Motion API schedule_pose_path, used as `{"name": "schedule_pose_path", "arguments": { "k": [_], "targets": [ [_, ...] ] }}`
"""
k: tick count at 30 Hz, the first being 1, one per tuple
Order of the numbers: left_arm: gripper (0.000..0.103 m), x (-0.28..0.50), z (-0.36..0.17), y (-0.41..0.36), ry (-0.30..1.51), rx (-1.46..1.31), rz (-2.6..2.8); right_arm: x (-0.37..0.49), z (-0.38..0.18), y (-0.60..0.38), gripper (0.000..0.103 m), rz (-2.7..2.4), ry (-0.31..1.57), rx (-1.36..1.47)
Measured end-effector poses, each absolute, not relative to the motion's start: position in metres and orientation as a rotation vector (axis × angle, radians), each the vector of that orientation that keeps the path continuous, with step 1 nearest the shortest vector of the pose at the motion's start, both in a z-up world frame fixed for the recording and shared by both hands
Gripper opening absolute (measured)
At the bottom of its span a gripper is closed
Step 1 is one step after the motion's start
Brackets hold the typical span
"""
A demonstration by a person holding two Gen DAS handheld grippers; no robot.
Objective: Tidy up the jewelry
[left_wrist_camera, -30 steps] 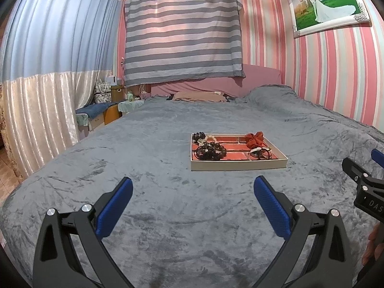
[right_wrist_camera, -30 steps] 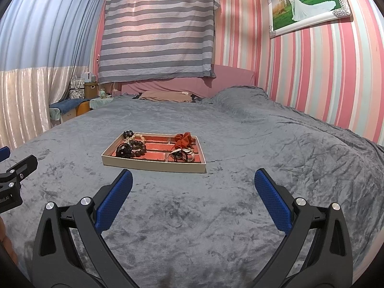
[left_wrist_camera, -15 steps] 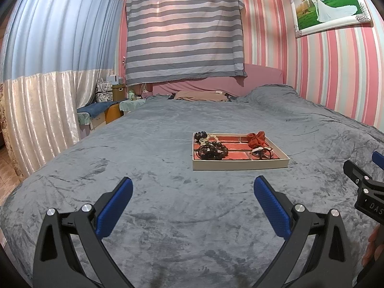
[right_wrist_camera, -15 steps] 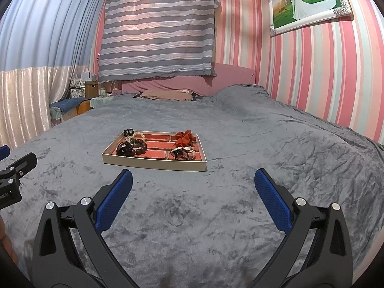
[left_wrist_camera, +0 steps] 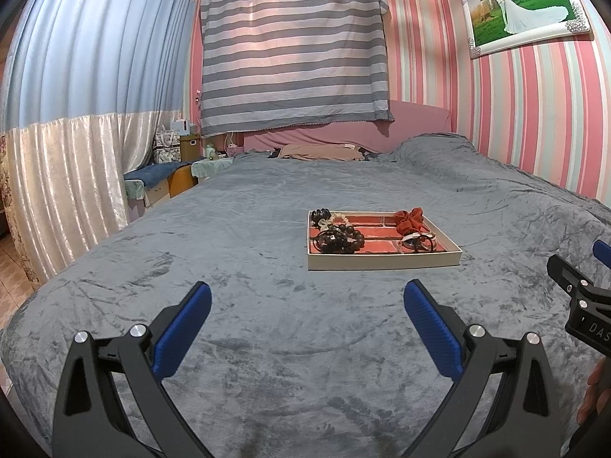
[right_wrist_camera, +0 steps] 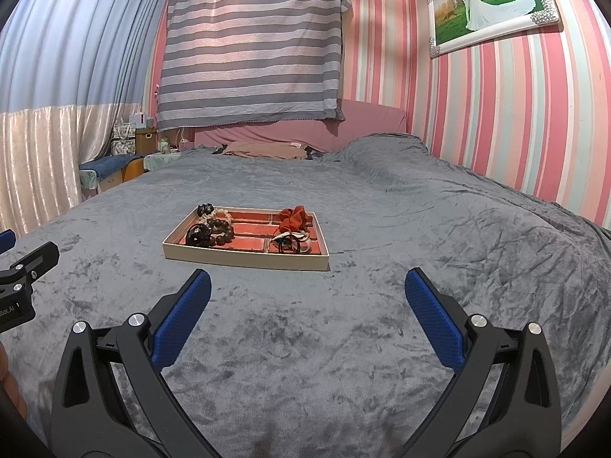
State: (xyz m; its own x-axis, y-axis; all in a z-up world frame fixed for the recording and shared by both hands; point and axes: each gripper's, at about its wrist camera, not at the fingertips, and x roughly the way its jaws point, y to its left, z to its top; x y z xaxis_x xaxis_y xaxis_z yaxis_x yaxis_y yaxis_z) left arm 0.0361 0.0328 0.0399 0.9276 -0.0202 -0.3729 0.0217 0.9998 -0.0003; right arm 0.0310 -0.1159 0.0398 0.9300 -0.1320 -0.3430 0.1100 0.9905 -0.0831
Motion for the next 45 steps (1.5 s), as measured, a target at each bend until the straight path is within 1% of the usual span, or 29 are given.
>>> {"name": "schedule_pose_path", "arguments": {
  "k": [45],
  "targets": [
    [0.098,0.037,0.0392,0.0287,0.385,0.011,-0.016,0.0299,0.0349,-0.1151,0.099,-0.123,0.355,-0.069]
  ]
}}
